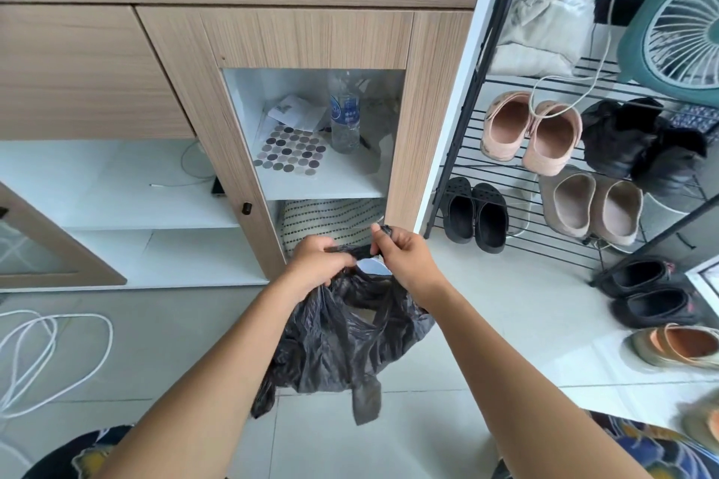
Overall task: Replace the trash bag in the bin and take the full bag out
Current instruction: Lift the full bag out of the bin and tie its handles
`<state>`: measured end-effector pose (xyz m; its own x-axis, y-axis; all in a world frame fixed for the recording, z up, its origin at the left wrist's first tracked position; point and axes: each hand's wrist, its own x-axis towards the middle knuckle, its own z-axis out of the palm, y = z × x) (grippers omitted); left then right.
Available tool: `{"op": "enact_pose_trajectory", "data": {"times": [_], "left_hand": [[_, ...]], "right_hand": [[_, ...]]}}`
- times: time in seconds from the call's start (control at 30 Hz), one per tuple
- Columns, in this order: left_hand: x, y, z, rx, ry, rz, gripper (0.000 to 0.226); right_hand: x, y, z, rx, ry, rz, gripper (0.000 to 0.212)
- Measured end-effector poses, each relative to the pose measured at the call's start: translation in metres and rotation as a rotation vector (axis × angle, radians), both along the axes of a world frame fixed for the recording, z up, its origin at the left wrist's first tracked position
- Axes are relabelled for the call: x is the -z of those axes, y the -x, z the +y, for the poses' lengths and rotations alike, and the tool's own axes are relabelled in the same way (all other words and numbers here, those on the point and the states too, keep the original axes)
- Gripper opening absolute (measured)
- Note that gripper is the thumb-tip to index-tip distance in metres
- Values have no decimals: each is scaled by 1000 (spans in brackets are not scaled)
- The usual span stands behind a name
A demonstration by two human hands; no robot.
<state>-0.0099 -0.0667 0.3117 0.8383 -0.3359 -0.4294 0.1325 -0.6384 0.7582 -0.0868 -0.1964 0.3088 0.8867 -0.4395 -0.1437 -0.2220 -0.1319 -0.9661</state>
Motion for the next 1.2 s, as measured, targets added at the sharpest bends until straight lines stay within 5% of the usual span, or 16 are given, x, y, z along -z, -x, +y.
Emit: {"op": "enact_pose_trajectory", "data": {"times": [0.1, 0.33, 0.5, 0.73, 0.87, 1.2], "left_hand": [[0, 5, -6, -142, -126, -204, 21], [-4, 14, 1, -304, 631, 383, 6], [5, 6, -3, -507, 653, 507, 24], [5, 2, -10, -1025, 1230, 756, 31], [16, -11, 7, -1107, 1185, 762, 36], [42, -22, 54, -1144, 898, 641, 32]], "right_hand": [[2, 0, 5, 71, -204, -8, 40], [5, -7, 2, 227, -354, 0, 41], [7, -8, 8, 231, -426, 41, 43], [8, -7, 10, 599, -1192, -129, 43], [25, 5, -8, 813, -1350, -116, 38], [35, 26, -69, 909, -994, 79, 31]]}}
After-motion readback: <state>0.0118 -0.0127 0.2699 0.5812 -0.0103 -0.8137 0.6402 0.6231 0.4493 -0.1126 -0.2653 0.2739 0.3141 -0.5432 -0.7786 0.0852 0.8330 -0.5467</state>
